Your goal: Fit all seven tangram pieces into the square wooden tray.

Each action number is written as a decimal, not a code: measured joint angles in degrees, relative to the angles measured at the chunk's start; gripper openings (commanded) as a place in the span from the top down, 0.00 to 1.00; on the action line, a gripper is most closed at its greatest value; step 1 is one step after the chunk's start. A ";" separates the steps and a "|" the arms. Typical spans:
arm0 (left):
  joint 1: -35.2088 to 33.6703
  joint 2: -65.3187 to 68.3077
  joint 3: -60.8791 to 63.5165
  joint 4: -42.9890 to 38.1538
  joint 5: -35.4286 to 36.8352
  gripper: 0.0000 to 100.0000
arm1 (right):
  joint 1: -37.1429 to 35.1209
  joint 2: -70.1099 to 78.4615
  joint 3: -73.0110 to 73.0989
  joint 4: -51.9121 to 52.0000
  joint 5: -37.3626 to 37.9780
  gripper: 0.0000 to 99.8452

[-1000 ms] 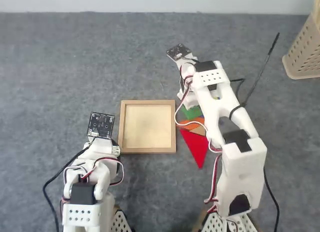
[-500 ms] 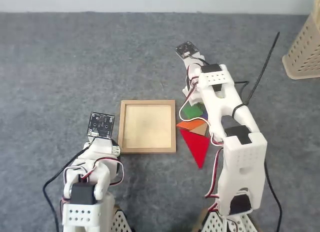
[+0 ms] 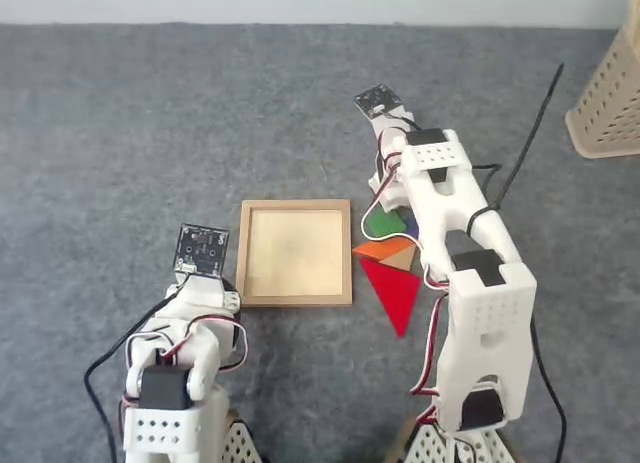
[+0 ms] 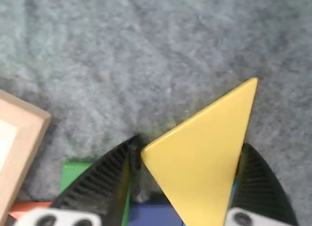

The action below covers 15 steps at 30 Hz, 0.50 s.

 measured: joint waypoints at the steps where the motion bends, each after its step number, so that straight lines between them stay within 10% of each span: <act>1: 0.00 0.00 0.00 0.00 0.00 0.99 | 0.00 0.00 0.00 0.00 0.00 0.74; 15: 0.00 0.00 0.00 0.00 0.00 0.99 | 0.09 -2.81 -0.18 6.33 -0.09 0.74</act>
